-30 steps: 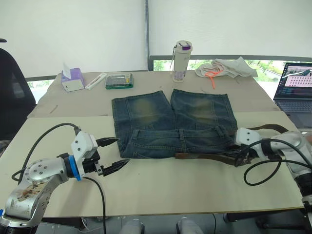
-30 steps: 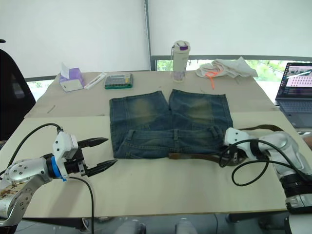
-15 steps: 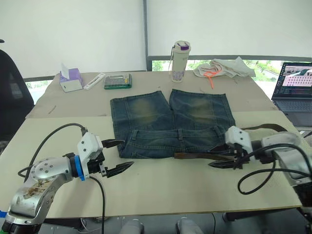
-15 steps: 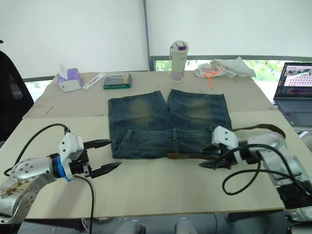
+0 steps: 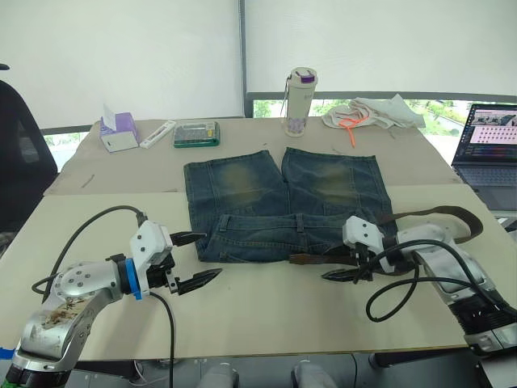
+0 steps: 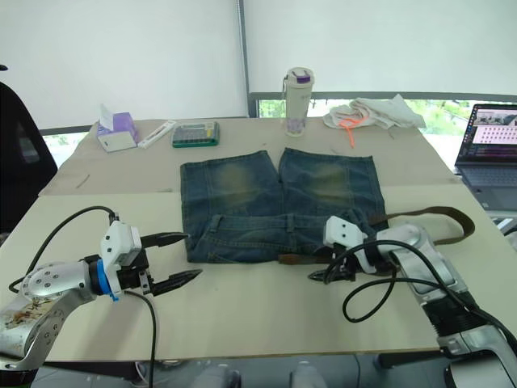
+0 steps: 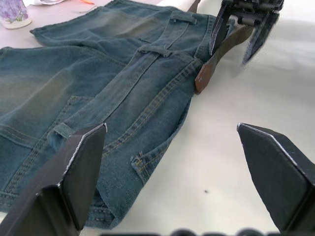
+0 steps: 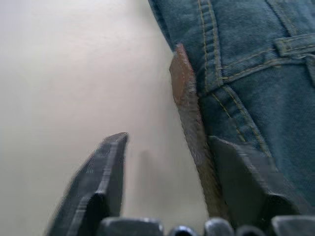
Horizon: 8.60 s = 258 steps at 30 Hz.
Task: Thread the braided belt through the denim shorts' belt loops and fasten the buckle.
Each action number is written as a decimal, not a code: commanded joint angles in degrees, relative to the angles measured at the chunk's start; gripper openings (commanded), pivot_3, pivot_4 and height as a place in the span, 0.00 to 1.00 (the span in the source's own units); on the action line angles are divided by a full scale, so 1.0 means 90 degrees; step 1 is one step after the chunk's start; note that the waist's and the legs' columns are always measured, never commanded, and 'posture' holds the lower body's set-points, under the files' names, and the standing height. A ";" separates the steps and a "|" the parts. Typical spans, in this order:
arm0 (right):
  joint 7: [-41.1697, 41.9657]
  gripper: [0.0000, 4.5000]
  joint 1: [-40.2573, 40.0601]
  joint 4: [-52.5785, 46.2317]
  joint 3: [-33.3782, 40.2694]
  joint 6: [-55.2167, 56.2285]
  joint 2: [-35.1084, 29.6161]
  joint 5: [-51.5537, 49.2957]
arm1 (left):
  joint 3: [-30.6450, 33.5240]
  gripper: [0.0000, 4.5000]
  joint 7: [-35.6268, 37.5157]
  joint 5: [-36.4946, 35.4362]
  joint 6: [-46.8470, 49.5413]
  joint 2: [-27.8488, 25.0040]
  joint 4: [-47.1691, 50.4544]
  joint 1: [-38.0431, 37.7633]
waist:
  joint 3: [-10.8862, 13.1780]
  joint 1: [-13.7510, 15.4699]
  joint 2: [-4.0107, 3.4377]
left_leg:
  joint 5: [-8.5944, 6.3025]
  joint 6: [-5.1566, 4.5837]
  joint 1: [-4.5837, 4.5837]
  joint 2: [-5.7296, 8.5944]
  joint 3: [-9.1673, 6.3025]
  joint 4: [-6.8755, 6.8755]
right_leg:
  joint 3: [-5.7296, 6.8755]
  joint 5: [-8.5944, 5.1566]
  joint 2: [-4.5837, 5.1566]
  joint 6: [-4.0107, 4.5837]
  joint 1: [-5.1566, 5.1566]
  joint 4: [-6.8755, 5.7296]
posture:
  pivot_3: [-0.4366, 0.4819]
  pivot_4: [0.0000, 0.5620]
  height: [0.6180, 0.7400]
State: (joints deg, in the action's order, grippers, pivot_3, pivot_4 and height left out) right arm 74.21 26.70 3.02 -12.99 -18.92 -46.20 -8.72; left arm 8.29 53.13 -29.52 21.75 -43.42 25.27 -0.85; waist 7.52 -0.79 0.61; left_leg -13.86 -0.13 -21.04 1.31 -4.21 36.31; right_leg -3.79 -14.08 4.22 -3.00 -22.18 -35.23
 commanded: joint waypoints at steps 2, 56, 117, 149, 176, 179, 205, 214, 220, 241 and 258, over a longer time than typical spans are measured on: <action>-0.0028 0.26 0.0163 0.0103 -0.0056 0.0330 0.0008 0.0214 | 0.0089 1.00 -0.0082 -0.0008 -0.0121 0.0061 0.0209 -0.0021 | 0.0000 0.0003 0.0000 | 0.0000 0.0000 0.0000 0.0000 0.0000 0.0000 | 0.0001 0.0000 0.0000 0.0000 0.0000 0.0000 | 0.48 0.27 1.00; -0.1538 0.48 -0.0367 -0.1437 0.2542 -0.1165 0.0767 -0.2781 | -0.1262 0.00 -0.0523 -0.2285 0.1846 0.3778 -0.1948 0.2110 | -0.0003 0.0023 0.0007 | 0.0000 0.0000 -0.0011 0.0035 -0.0022 0.0026 | 0.0004 0.0000 0.0003 -0.0011 0.0005 -0.0011 | 0.48 0.27 1.00; -0.4556 0.70 -0.3504 -0.3654 0.2545 -0.1318 0.4026 -0.6697 | -0.0178 0.00 -0.2060 -0.4443 0.3356 0.4857 -0.2450 0.2353 | -0.0010 -0.0006 0.0003 | -0.0003 -0.0005 -0.0016 0.0034 -0.0030 0.0026 | -0.0004 -0.0005 -0.0012 -0.0025 0.0007 0.0002 | 0.48 0.27 1.00; -0.5466 0.00 -0.2355 -0.0671 0.4355 -0.2018 0.1120 -0.6559 | -0.1307 0.99 -0.0266 -0.2022 0.2170 0.2347 -0.1048 0.1732 | -0.0006 -0.0034 -0.0002 | -0.0002 -0.0006 -0.0015 0.0046 0.0020 0.0001 | -0.0013 -0.0006 -0.0001 -0.0021 0.0007 0.0020 | 0.48 0.27 1.00; -0.2518 0.00 0.0556 0.3954 0.3581 -0.1553 0.0081 -0.3149 | -0.1132 1.00 0.0497 -0.0709 0.0765 0.1153 -0.0736 0.2391 | 0.0005 -0.0032 0.0003 | -0.0002 -0.0008 -0.0012 0.0003 0.0073 0.0000 | -0.0028 -0.0005 -0.0034 -0.0013 0.0006 0.0023 | 0.48 0.27 1.00; -0.2353 0.00 0.0834 0.4315 0.3581 -0.1382 -0.0011 -0.2951 | -0.1093 1.00 0.0509 -0.0694 0.0769 0.1145 -0.0760 0.2385 | 0.0005 -0.0029 0.0003 | -0.0002 -0.0008 -0.0012 0.0001 0.0074 0.0000 | -0.0029 -0.0004 -0.0036 -0.0011 0.0005 0.0022 | 0.48 0.27 1.00; -0.1284 0.00 0.0886 0.4633 0.3212 -0.2594 0.0211 -0.2357 | -0.1214 1.00 0.0655 -0.0367 0.0305 0.1313 -0.1112 0.2085 | 0.0005 -0.0028 0.0003 | -0.0003 -0.0008 -0.0009 -0.0006 0.0073 0.0000 | -0.0028 0.0001 -0.0041 -0.0006 0.0006 0.0019 | 0.48 0.27 1.00; -0.1393 0.00 0.1334 0.4893 0.3499 -0.3241 0.0799 -0.2604 | -0.1488 1.00 0.0183 0.0052 0.0231 0.1914 -0.1719 0.2478 | 0.0005 -0.0030 0.0003 | -0.0003 -0.0008 -0.0009 -0.0016 0.0072 0.0001 | -0.0029 0.0006 -0.0054 0.0001 0.0005 0.0017 | 0.48 0.27 1.00; -0.1110 0.00 0.1333 0.4733 0.3945 -0.3853 0.0862 -0.3151 | -0.1516 1.00 -0.0822 0.0274 0.0566 0.2866 -0.2585 0.3062 | 0.0005 0.0002 0.0003 | -0.0003 -0.0008 -0.0012 -0.0013 0.0071 0.0007 | -0.0028 0.0008 -0.0051 -0.0003 0.0006 0.0016 | 0.48 0.27 1.00; -0.1010 0.00 0.0292 0.2963 0.4626 -0.4407 0.1401 -0.4396 | -0.0403 1.00 -0.1222 -0.1024 0.2087 0.5768 -0.6816 0.5521 | 0.0004 -0.0064 0.0002 | -0.0014 -0.0026 -0.0019 -0.0016 0.0066 0.0031 | -0.0029 0.0008 -0.0070 -0.0008 0.0005 0.0006 | 0.48 0.27 1.00; -0.1064 0.00 0.0214 0.2817 0.4508 -0.4328 0.1470 -0.4336 | -0.0315 0.06 -0.0573 -0.1252 0.2262 0.6075 -0.7081 0.5819 | 0.0004 -0.0048 0.0002 | -0.0014 -0.0026 -0.0020 -0.0016 0.0065 0.0031 | -0.0029 0.0008 -0.0072 -0.0008 0.0003 0.0003 | 0.48 0.27 1.00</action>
State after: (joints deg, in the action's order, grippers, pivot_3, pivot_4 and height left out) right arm 63.78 28.21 30.38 27.45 -58.92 -32.98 -46.31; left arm 6.05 46.18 -39.61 41.05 6.34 -41.24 49.49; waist 7.55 -1.22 0.62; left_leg -13.98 -0.36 -21.22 1.17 -3.63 36.59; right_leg -4.05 -14.01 3.57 -3.08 -22.16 -35.20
